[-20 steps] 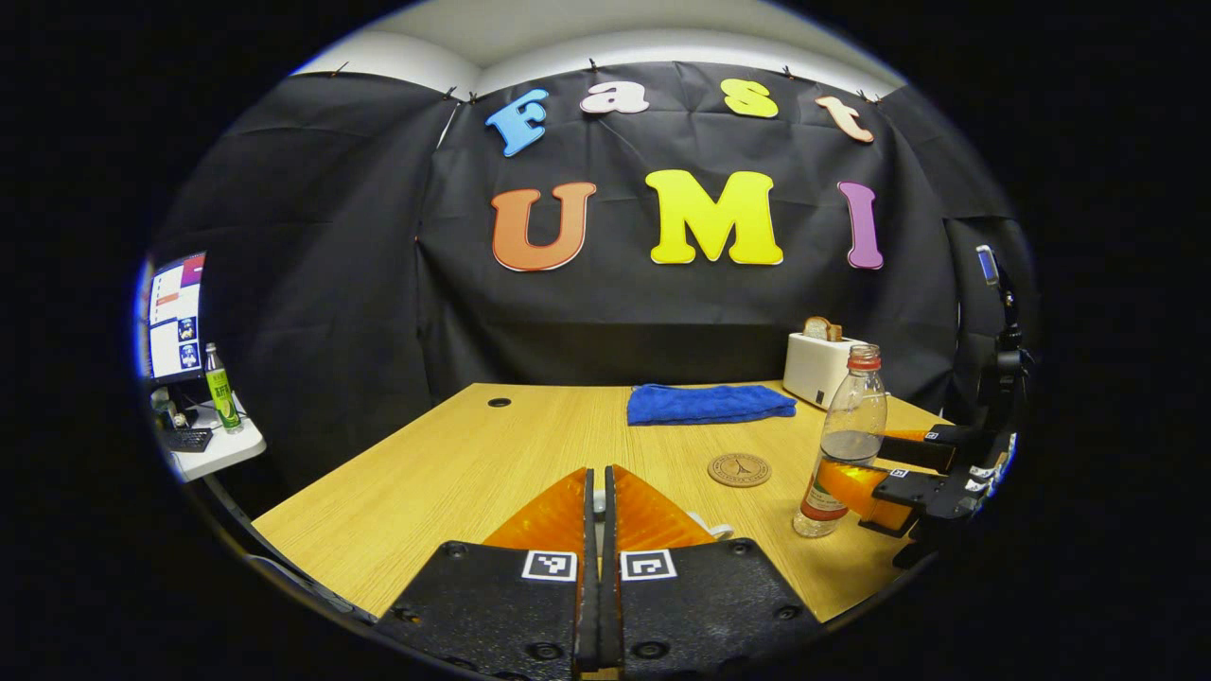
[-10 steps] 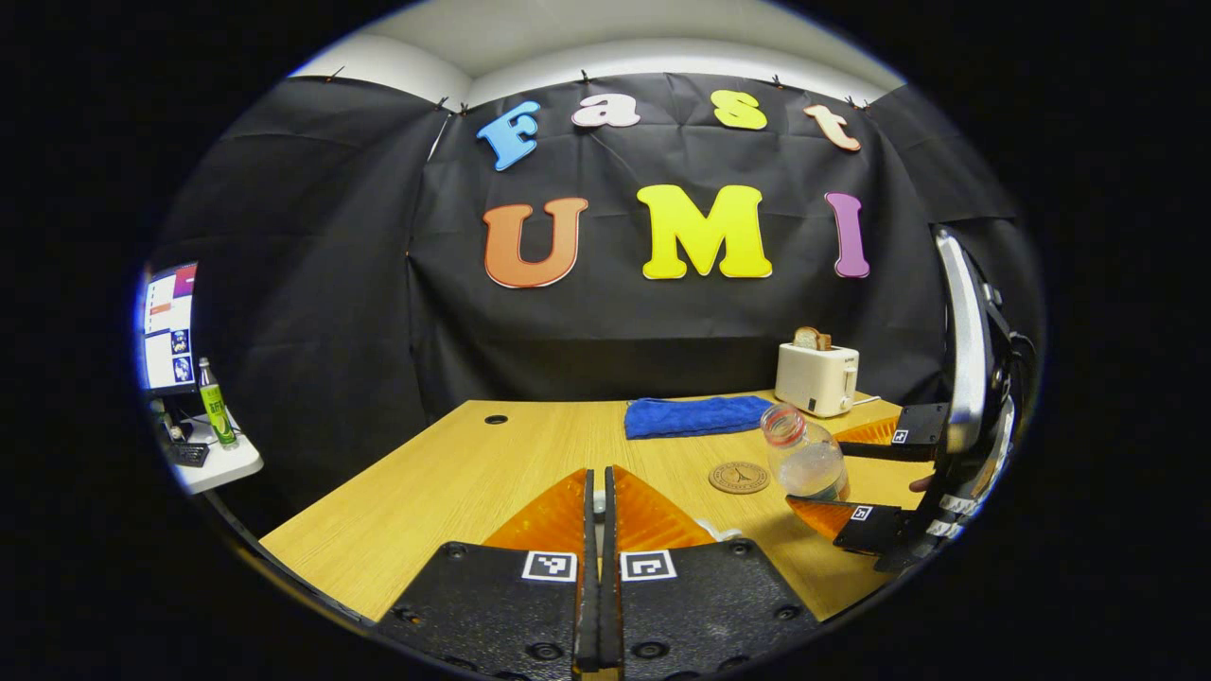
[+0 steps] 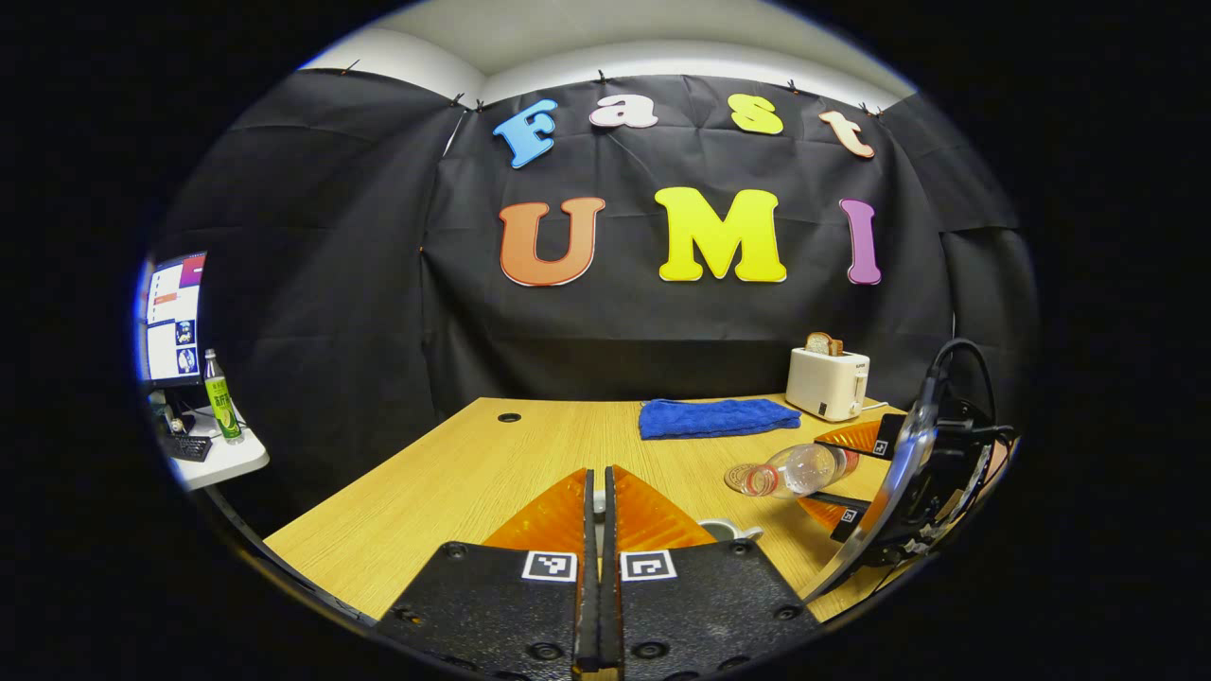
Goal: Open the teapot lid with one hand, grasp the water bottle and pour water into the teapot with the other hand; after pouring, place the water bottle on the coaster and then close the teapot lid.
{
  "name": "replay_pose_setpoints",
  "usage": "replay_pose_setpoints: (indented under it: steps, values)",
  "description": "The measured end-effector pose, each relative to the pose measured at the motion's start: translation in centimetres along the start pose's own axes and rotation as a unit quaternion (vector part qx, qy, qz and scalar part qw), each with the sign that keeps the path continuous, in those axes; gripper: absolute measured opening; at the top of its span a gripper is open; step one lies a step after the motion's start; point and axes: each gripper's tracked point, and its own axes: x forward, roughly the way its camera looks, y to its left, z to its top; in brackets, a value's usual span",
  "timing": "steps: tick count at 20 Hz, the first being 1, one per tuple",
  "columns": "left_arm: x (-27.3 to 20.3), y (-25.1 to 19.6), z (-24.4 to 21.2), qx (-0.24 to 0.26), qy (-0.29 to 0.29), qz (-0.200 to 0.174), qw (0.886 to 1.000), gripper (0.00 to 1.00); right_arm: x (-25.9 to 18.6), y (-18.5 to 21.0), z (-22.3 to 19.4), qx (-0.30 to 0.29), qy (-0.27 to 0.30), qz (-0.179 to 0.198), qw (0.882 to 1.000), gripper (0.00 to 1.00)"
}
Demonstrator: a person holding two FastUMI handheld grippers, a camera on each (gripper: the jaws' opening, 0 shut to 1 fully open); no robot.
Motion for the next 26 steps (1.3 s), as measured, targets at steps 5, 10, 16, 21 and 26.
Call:
replay_pose_setpoints:
  steps: [5,10,16,21,26]
  values:
    - [0.1,-0.1,-0.4,0.006,0.007,-0.003,1.0,0.03,0.9,-0.2,0.2,-0.09,-0.015,-0.005,0.996,0.7]
    - [0.0,0.0,-0.3,0.007,0.006,-0.003,1.0,0.03,1.4,0.1,0.6,-0.145,-0.021,-0.01,0.989,0.7]
    - [0.0,0.2,-0.4,0.002,0.01,0.001,1.0,0.03,1.7,-0.6,1.5,-0.193,-0.032,-0.023,0.98,0.7]
    - [-0.1,0.5,-0.1,-0.003,0.007,0.003,1.0,0.03,1.8,-1.1,1.9,-0.23,-0.038,-0.037,0.972,0.7]
    - [-0.3,0.6,0.2,-0.004,0.003,0.002,1.0,0.03,1.6,-1.9,2.4,-0.255,-0.041,-0.048,0.965,0.69]
